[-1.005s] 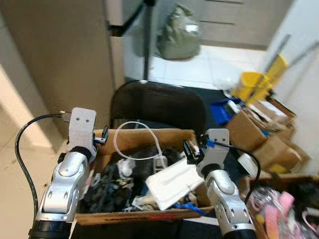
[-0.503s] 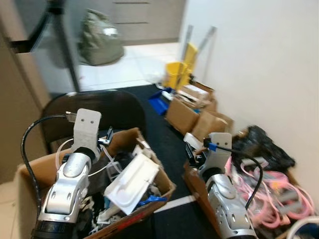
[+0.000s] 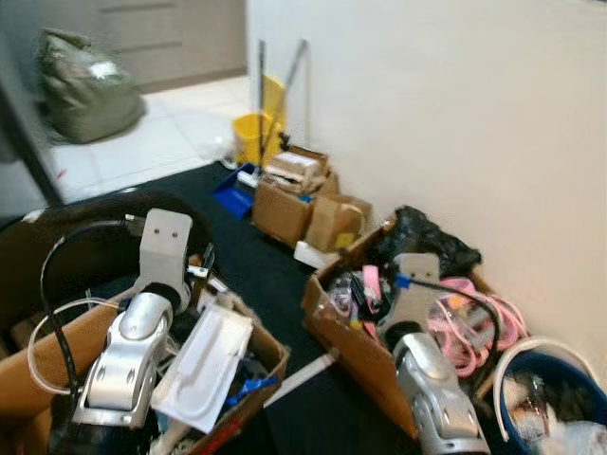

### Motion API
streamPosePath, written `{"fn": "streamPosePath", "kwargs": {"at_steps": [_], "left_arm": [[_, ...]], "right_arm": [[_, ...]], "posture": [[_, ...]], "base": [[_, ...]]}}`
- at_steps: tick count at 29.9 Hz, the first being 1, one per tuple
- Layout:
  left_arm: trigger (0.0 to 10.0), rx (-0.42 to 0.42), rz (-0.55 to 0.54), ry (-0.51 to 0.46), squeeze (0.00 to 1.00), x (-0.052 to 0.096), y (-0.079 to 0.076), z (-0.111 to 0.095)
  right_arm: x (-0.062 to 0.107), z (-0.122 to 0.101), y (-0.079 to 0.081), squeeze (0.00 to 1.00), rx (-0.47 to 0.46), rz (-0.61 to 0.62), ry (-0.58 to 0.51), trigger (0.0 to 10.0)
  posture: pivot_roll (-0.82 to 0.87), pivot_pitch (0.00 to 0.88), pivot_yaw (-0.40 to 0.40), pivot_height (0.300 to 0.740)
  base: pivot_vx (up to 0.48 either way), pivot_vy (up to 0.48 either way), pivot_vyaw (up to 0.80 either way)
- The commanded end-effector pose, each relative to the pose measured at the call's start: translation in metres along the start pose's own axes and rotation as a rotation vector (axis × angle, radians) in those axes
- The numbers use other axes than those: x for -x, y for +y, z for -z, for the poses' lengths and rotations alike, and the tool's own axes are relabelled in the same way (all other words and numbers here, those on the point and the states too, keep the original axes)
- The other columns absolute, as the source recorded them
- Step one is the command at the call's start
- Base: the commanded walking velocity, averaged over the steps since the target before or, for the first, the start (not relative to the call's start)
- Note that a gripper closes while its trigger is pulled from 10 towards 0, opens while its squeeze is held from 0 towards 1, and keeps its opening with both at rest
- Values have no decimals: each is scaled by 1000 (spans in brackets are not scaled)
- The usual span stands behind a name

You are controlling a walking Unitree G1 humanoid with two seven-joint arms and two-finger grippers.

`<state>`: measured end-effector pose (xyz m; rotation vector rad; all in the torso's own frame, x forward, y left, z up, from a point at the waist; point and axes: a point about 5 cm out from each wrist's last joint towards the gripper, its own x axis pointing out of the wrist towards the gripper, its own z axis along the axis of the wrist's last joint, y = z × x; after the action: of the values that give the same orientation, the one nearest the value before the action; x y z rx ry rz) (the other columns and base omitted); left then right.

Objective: Picking trash to rubbish bin

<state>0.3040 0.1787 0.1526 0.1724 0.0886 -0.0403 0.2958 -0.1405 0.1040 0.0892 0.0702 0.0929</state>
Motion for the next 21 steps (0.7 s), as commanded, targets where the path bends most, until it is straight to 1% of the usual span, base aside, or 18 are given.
{"fn": "streamPosePath", "kwargs": {"at_steps": [1,10,21], "left_arm": [[10000,-11,-2,17,0,0,2,3],[10000,-9,-11,12,0,-1,4,2],[10000,-8,7,11,0,-2,1,2]], "right_arm": [[2,2,-4,0,4,13,13,10000],[5,5,-4,0,12,11,42,10000],[8,8,-6,0,19,21,72,10000]], "posture": [[22,109,3,740],[22,111,3,740],[20,111,5,740]], "base": [[0,0,-800],[0,0,-800],[0,0,-800]]}}
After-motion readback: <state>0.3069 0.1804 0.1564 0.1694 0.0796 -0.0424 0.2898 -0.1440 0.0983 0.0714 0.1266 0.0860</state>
